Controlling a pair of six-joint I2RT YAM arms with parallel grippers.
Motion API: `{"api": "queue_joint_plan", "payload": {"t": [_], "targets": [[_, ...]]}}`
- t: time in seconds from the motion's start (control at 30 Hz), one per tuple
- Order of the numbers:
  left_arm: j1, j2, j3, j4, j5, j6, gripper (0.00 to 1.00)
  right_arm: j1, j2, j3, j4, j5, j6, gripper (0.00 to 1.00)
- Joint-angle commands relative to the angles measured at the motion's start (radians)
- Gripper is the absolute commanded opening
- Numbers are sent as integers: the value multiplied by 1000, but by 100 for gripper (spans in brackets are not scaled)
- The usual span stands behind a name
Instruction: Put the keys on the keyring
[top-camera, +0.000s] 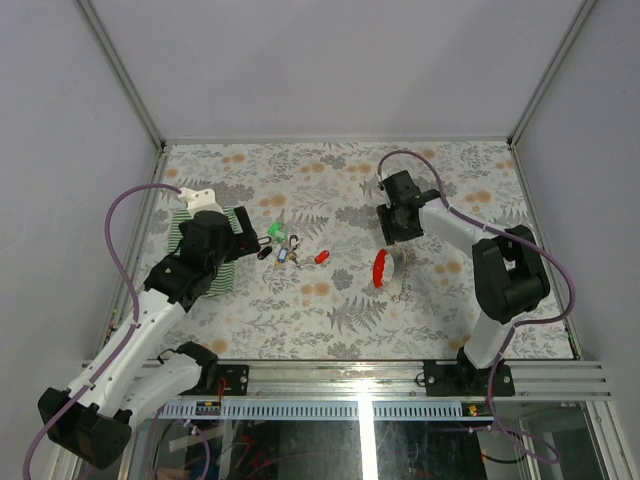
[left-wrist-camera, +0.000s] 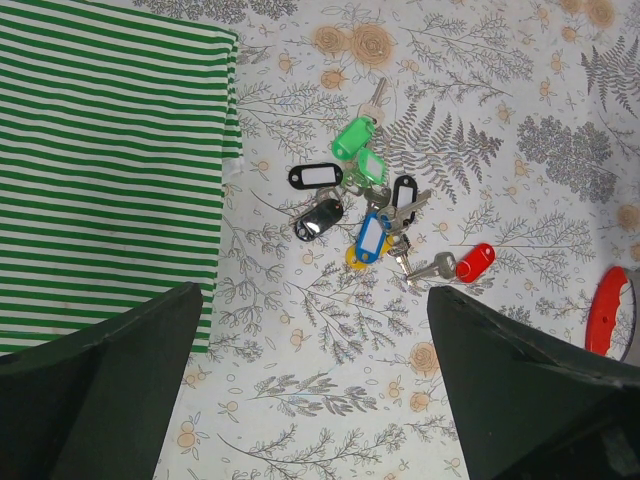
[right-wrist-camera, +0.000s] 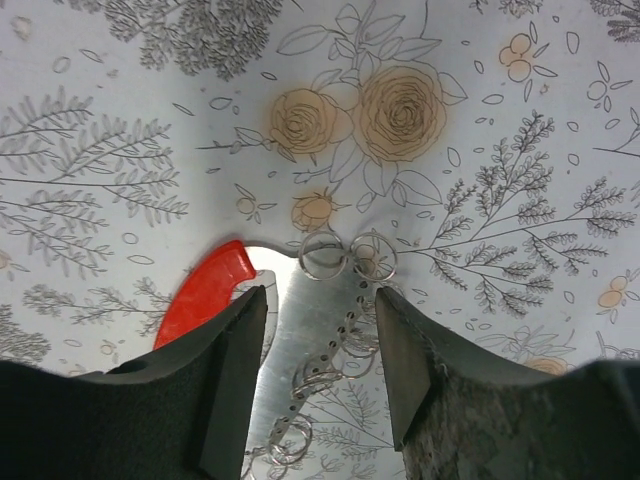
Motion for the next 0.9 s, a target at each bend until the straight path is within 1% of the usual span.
{"api": "queue_joint_plan", "payload": {"t": [0.0,0.23,0.5,0.87], "targets": [[7,0,-3,34,1,1,100,8,42,55,-59,58,-59,54],[6,0,-4,34,2,1,100,36,82,71,-75,46,-80,52],[7,4,-4,34,3,1,100,42,116,95,-84,81,-84,47],[7,4,-4,34,3,3,100,45,154,112,-92,77,-98,46]]}}
